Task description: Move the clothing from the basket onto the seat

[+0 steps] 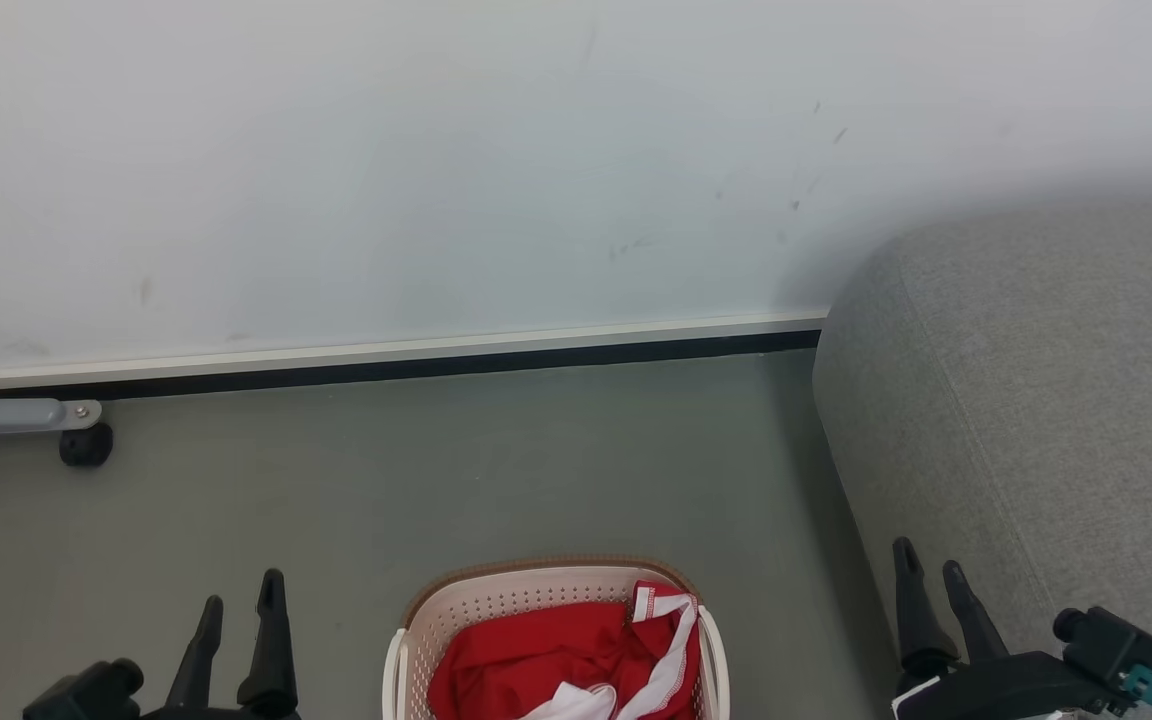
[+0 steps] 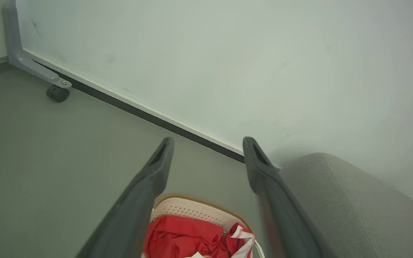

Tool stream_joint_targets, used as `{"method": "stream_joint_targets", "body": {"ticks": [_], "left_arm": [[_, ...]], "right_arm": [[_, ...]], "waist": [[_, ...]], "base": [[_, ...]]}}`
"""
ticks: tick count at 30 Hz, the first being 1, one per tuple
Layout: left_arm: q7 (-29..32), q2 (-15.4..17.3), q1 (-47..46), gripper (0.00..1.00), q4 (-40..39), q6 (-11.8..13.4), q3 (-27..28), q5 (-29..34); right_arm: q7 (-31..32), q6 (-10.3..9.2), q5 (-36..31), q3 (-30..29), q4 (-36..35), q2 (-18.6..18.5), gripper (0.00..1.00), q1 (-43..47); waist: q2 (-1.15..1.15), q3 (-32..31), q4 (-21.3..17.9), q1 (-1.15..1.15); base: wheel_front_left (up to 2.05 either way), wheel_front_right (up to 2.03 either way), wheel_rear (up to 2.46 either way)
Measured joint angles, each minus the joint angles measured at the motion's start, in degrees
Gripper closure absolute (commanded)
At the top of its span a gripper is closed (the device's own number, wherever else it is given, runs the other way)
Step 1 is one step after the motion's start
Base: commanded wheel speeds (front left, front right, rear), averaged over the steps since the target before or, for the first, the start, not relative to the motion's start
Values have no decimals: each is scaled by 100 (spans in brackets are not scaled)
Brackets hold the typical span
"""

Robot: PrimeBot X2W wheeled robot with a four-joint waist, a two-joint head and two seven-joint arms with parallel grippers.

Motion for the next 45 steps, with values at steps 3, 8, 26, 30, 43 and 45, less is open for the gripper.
{"method": "stream_joint_targets", "body": {"ticks": [3,8,26,30,43,45], "left_arm": [[-66,34,60,0,-5,47,-4,268],[-171,59,126,0,-56,100,-19,657],[-538,154,431,0,-202,297,-33,2019],[-625,155,519,0,-234,328,-41,2315],[-776,142,638,0,-343,352,3,2796],[-776,127,638,0,-343,346,16,2794]], "right_arm": [[-66,-30,-249,81,-11,-13,0,0],[-170,-100,-636,208,-13,-33,0,1],[-548,-256,-2040,700,-36,-115,0,2],[-620,-301,-2358,803,-62,-129,0,3],[-777,-357,-2950,956,-138,-155,0,6],[-777,-357,-2950,949,-137,-155,0,7]], "waist": [[0,-5,-5,0],[0,-19,-15,0],[0,-86,-78,0],[0,-99,-90,0],[0,-105,-111,0],[0,-103,-111,0]], "base": [[0,0,0],[0,0,0],[0,0,0],[0,0,0],[0,0,0],[0,0,0]]}}
